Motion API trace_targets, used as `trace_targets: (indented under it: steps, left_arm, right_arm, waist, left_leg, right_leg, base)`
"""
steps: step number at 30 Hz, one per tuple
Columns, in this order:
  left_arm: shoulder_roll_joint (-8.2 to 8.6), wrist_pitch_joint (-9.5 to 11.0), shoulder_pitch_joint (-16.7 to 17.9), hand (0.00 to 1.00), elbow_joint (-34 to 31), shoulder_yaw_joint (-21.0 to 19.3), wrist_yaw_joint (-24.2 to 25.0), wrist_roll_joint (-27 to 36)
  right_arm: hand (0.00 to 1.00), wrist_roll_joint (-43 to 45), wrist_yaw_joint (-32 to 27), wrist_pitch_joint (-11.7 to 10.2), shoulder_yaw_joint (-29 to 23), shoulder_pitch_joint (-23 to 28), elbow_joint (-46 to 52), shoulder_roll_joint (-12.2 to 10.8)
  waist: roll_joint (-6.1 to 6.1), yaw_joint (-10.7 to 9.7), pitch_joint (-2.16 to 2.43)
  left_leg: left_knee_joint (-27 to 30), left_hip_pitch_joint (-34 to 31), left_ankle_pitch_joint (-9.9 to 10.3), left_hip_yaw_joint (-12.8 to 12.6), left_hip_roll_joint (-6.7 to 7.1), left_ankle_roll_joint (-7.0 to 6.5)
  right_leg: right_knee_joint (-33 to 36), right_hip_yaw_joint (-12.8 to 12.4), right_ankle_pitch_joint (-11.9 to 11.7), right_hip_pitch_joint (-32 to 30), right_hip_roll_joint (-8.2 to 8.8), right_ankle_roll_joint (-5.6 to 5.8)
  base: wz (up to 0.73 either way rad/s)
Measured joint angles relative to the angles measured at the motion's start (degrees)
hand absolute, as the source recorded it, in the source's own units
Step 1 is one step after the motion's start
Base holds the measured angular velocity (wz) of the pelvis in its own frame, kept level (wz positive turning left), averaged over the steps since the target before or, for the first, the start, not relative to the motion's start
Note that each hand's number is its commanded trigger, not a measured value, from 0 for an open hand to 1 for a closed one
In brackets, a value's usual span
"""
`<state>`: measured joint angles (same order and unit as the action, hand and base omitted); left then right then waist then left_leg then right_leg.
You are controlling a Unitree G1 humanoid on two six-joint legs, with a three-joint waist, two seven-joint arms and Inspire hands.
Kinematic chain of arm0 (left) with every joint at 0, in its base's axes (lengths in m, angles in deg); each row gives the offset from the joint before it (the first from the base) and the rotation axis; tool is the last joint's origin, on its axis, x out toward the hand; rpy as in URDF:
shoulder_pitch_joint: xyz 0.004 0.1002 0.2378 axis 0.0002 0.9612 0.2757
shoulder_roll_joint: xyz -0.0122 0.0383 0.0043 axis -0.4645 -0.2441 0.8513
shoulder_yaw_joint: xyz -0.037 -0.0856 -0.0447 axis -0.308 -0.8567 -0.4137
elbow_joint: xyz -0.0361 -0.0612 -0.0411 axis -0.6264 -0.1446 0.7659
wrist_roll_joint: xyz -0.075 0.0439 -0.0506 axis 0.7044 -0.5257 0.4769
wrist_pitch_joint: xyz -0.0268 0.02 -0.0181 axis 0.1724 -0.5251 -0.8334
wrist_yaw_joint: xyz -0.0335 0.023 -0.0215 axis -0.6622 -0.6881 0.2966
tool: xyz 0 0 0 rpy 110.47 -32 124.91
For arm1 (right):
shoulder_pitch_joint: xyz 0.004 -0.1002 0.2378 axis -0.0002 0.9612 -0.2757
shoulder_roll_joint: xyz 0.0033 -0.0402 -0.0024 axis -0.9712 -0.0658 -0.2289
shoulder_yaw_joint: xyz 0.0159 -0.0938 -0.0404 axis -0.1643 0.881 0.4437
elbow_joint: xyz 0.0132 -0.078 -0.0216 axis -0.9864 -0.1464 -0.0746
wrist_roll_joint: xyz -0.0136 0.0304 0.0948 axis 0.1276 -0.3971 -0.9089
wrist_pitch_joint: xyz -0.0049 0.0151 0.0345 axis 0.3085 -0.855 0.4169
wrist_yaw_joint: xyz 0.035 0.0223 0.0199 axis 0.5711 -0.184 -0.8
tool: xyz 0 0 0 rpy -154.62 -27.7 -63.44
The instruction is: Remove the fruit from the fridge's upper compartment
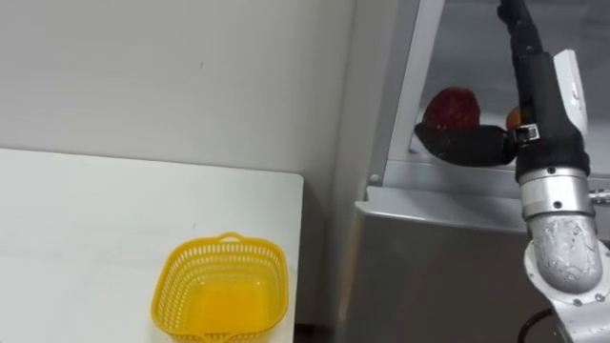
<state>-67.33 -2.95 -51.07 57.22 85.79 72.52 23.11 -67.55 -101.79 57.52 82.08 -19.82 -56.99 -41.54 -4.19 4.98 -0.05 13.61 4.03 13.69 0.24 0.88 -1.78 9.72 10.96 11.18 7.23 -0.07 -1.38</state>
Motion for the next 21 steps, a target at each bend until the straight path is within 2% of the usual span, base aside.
trace_targets:
  steps: [2, 8, 12, 17, 21]
  left_arm:
    - [0.03, 0.0, 0.2, 0.0, 0.0, -0.3, 0.1, 0.0]
    - [0.21, 0.0, 0.4, 0.0, 0.0, -0.9, 0.1, 0.0]
    - [0.21, 0.0, 0.5, 0.0, 0.0, -0.9, 0.1, 0.0]
    - [0.2, -0.1, 0.5, 0.0, 0.0, -0.9, 0.1, -0.1]
    - [0.18, -0.6, 0.5, 0.0, 0.0, -1.0, 0.1, -0.2]
  right_arm:
    - [0.0, 0.0, 0.0, 0.4, 0.0, 0.0, 0.0, 0.0]
    - [0.0, -0.8, 0.5, 0.5, 0.0, 0.0, -0.2, 0.4]
    - [0.0, -1.0, 1.2, 0.5, 0.0, 0.0, -0.2, 1.7]
    - [0.0, -1.1, 1.3, 0.5, 0.0, 0.0, -1.2, 1.8]
    - [0.0, -1.2, 3.1, 1.1, 0.0, 0.0, -2.8, 1.8]
  waist:
    - [0.09, 0.0, 0.15]
    - [-0.04, 0.1, 0.17]
    - [-0.41, 0.2, 0.05]
    - [-1.15, 0.2, -0.34]
    - [-1.28, 0.2, -0.33]
  left_leg:
    - [0.0, 0.1, 0.0, 0.0, 0.0, 0.02]
    - [0.0, 0.4, -0.1, 0.1, -0.02, 0.11]
    - [0.0, 0.4, -0.1, 0.1, -0.02, 0.12]
    - [0.0, 0.4, -0.1, 0.1, -0.03, 0.12]
    - [0.0, 0.2, -0.1, 0.0, -0.03, 0.12]
  right_leg:
    - [0.0, 0.0, 0.0, 0.1, 0.0, 0.0]
    - [0.0, 0.1, 0.0, 0.4, -0.02, -0.03]
    - [0.0, 0.1, 0.0, 0.4, -0.01, -0.03]
    - [0.0, 0.1, 0.0, 0.4, -0.02, -0.04]
    - [0.1, 0.1, 0.0, 0.2, 0.05, -0.04]
  base:
    - [0.0]
    - [0.0]
    - [0.0]
    - [0.0]
    - [0.0]
